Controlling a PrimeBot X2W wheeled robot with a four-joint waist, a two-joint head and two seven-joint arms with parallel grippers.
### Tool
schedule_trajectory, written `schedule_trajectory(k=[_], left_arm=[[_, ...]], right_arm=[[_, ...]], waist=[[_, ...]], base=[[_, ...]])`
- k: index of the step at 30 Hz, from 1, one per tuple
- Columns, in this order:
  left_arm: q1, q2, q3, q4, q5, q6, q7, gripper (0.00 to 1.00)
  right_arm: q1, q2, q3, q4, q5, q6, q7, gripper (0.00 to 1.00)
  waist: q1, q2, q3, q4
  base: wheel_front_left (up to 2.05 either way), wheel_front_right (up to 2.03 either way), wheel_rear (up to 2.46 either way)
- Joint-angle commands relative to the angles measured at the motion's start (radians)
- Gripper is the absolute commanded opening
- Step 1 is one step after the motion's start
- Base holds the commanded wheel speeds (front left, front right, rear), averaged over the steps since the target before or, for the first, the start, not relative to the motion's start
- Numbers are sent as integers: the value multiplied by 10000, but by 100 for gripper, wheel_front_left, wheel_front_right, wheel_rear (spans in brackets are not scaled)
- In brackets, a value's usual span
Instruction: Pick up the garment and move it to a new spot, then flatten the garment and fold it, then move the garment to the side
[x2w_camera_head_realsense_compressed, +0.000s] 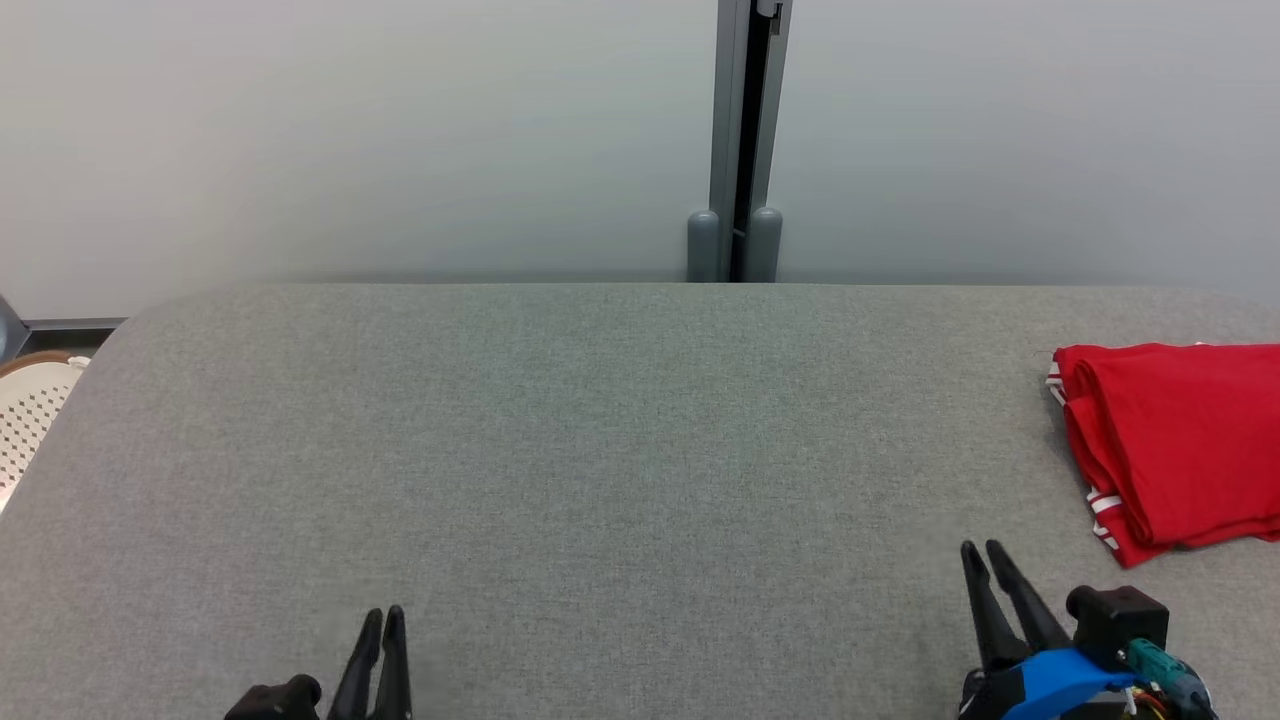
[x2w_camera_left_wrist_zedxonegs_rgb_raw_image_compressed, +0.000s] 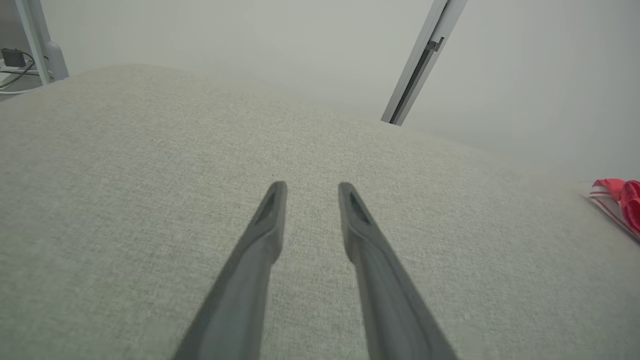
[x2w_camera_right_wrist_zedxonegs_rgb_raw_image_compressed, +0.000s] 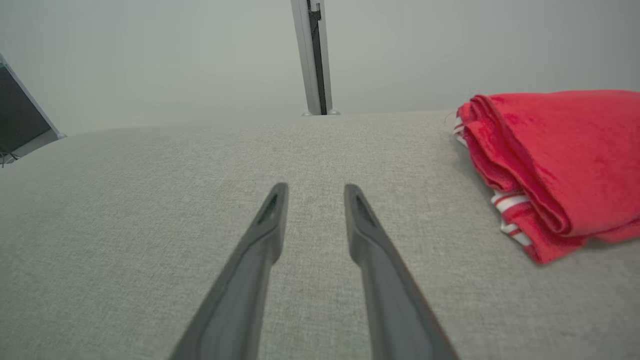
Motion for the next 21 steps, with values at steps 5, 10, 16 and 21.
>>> schedule_trajectory(k=[5, 10, 16, 21], left_arm=[[-45, -51, 148, 61, -516, -35, 197, 0], [-160, -82, 346, -58, -1321, -88, 449, 0], [-285, -118, 562, -201, -2227, -149, 725, 0], [-378, -147, 725, -307, -2935, -193, 940, 0]], right_arm=[[-64, 4, -145, 127, 622, 0, 233, 0], [-64, 1, -203, -49, 1631, 0, 455, 0], [-39, -2, -236, -277, 2757, 0, 662, 0], [-39, -5, -282, -432, 3627, 0, 840, 0]], waist=[[0, 0, 7, 0], [0, 0, 18, -1], [0, 0, 31, -2], [0, 0, 42, -3]], base=[[0, 0, 0], [0, 0, 0], [0, 0, 0], [0, 0, 0]])
